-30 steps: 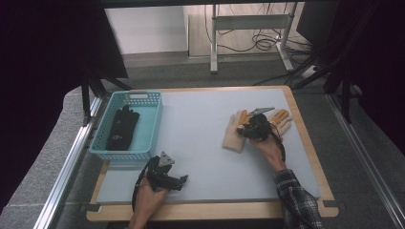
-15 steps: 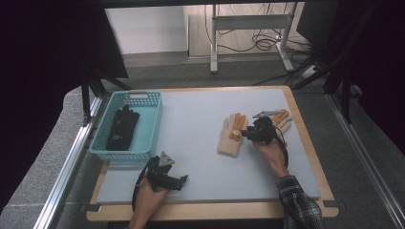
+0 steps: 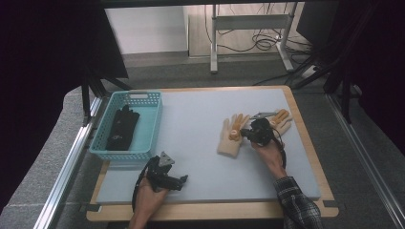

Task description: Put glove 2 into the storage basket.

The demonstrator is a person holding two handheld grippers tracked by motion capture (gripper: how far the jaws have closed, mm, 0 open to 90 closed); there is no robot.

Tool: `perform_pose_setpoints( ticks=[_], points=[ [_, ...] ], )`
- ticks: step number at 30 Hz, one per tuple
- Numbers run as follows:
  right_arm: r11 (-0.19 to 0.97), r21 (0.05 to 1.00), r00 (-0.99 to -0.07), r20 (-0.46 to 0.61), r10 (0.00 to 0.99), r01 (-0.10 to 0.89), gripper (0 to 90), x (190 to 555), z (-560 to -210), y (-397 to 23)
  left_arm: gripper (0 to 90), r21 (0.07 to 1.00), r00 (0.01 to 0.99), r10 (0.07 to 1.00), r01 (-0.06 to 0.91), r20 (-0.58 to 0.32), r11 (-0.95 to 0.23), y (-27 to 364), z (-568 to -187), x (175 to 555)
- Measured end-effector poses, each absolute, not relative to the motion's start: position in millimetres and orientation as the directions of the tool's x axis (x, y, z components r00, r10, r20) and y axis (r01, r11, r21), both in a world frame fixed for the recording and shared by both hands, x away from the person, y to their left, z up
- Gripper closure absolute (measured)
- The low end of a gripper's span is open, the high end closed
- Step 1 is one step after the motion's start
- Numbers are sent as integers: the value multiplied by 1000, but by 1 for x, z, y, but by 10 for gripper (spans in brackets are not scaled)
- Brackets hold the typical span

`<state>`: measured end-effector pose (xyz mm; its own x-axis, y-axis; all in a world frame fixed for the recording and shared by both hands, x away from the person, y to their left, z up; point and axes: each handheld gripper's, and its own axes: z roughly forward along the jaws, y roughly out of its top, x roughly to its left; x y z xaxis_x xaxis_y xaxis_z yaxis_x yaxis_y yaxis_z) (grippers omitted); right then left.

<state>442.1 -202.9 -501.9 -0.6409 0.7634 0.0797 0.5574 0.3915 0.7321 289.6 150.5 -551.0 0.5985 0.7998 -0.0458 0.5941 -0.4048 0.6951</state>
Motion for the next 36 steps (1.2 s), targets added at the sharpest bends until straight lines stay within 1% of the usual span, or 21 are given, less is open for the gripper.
perform_pose_setpoints(
  ticks=[4, 10, 13, 19, 24, 27, 28, 32, 34, 36],
  points=[
    [400, 748, -650, 56, 758, 530, 869, 435, -478, -209, 3, 695, 599, 800, 594, -45, -406, 151, -551, 290],
    [434, 758, -644, -23, 765, 488, 869, 423, -443, -217, 3, 693, 600, 799, 594, -44, -408, 151, -551, 290],
    [456, 748, -649, -44, 760, 483, 866, 421, -435, -214, 3, 692, 601, 798, 594, -44, -410, 151, -551, 290],
    [492, 719, -669, -50, 741, 491, 859, 426, -443, -188, 3, 692, 601, 798, 594, -44, -409, 151, -551, 290],
    [500, 706, -685, -29, 728, 501, 855, 436, -454, -161, 3, 694, 600, 799, 595, -46, -406, 151, -551, 289],
    [509, 707, -709, -16, 705, 491, 843, 436, -457, -144, 4, 693, 601, 798, 593, -42, -410, 151, -551, 290],
    [511, 710, -717, -13, 697, 484, 832, 435, -458, -138, 4, 693, 601, 798, 593, -42, -410, 151, -551, 290],
    [514, 727, -748, -3, 664, 454, 711, 430, -458, -123, 4, 694, 601, 798, 593, -44, -408, 151, -551, 289],
    [522, 729, -750, -20, 662, 442, 690, 429, -457, -122, 4, 695, 601, 798, 593, -44, -408, 151, -551, 290],
    [517, 726, -741, -16, 672, 453, 678, 430, -459, -127, 4, 694, 601, 798, 593, -42, -409, 151, -551, 290]
  ],
)
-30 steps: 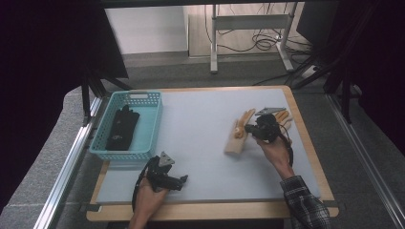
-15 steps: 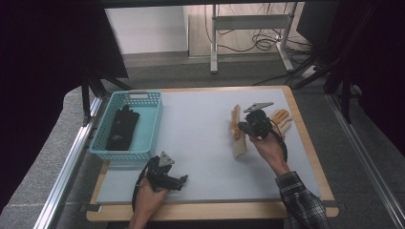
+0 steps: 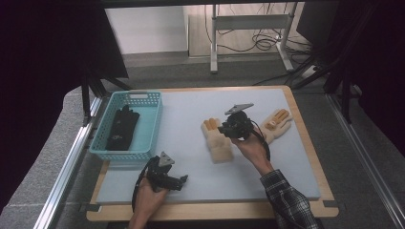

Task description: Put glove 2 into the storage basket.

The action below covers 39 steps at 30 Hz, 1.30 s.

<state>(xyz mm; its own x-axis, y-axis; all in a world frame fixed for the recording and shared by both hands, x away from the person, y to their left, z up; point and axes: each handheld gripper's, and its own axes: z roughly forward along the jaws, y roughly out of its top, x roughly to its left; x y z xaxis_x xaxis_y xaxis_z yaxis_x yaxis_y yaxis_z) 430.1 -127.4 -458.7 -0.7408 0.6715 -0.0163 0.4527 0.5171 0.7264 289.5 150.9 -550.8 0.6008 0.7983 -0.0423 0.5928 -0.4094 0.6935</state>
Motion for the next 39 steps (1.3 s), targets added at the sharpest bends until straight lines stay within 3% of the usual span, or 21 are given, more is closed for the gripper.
perform_pose_setpoints(
  ticks=[14, 16, 17, 23, 25, 31, 39],
  points=[
    [463, 691, -689, 69, 722, 555, 607, 449, -516, -151, 4, 696, 598, 800, 593, -46, -404, 151, -551, 289],
    [459, 686, -690, 88, 718, 565, 788, 451, -524, -150, 4, 696, 598, 800, 594, -46, -404, 151, -551, 289],
    [449, 690, -697, 113, 709, 568, 826, 451, -524, -151, 4, 696, 598, 800, 593, -46, -404, 151, -551, 289],
    [480, 668, -706, 97, 701, 569, 847, 431, -515, -151, 4, 696, 598, 800, 594, -46, -404, 151, -551, 289],
    [477, 682, -720, 105, 686, 555, 812, 423, -515, -155, 4, 695, 598, 800, 594, -46, -404, 151, -551, 289],
    [435, 717, -671, 61, 739, 545, 568, 427, -506, -173, 4, 696, 598, 800, 594, -46, -404, 151, -551, 289],
    [376, 739, -571, 13, 821, 558, 468, 448, -488, -222, 4, 696, 598, 800, 594, -46, -403, 151, -551, 289]
  ],
)
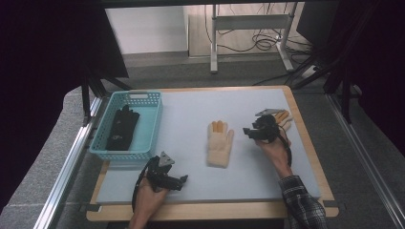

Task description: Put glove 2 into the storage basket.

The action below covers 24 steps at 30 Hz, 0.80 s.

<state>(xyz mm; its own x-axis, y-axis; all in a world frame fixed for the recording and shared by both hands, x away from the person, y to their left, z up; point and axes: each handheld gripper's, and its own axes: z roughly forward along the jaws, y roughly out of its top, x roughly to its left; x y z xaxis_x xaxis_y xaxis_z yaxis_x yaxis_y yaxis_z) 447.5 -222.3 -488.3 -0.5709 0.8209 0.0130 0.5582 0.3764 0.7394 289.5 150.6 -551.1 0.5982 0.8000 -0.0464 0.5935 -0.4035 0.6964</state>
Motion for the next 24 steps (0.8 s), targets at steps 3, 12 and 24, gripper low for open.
perform_pose_setpoints(
  ticks=[3, 12, 24],
  points=[
    [340, 746, -514, 3, 858, 573, 448, 456, -483, -246, 4, 696, 598, 800, 594, -47, -404, 151, -551, 290],
    [290, 742, -400, -33, 916, 604, 379, 468, -484, -290, 4, 696, 598, 800, 594, -47, -404, 151, -551, 290],
    [273, 722, -364, -32, 931, 636, 494, 480, -515, -286, 4, 696, 598, 800, 594, -47, -404, 151, -551, 290]
  ],
)
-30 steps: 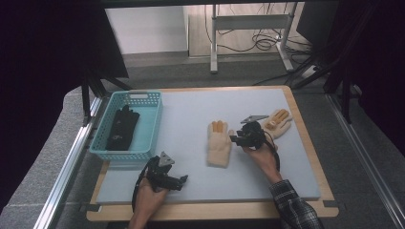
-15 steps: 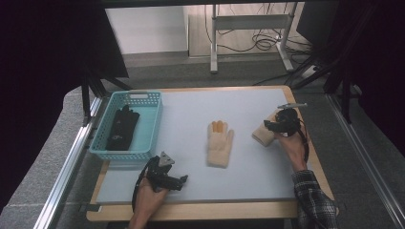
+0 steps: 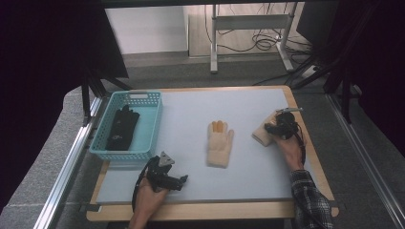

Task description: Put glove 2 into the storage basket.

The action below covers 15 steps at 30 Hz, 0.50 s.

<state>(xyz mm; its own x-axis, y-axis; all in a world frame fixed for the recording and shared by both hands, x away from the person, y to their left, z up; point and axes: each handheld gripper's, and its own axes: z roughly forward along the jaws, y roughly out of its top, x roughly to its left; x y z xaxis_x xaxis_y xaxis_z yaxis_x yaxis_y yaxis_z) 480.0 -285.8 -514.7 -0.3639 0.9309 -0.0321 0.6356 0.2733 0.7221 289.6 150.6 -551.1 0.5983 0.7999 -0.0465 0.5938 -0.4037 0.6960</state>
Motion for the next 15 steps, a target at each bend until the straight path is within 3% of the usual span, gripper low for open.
perform_pose_setpoints(
  ticks=[5, 15],
  points=[
    [295, 731, -372, -61, 926, 615, 576, 474, -515, -285, 4, 696, 598, 800, 594, -47, -404, 151, -551, 290],
    [338, 782, -499, -40, 866, 524, 580, 447, -487, -272, 4, 696, 598, 800, 594, -47, -403, 151, -551, 290]
  ],
)
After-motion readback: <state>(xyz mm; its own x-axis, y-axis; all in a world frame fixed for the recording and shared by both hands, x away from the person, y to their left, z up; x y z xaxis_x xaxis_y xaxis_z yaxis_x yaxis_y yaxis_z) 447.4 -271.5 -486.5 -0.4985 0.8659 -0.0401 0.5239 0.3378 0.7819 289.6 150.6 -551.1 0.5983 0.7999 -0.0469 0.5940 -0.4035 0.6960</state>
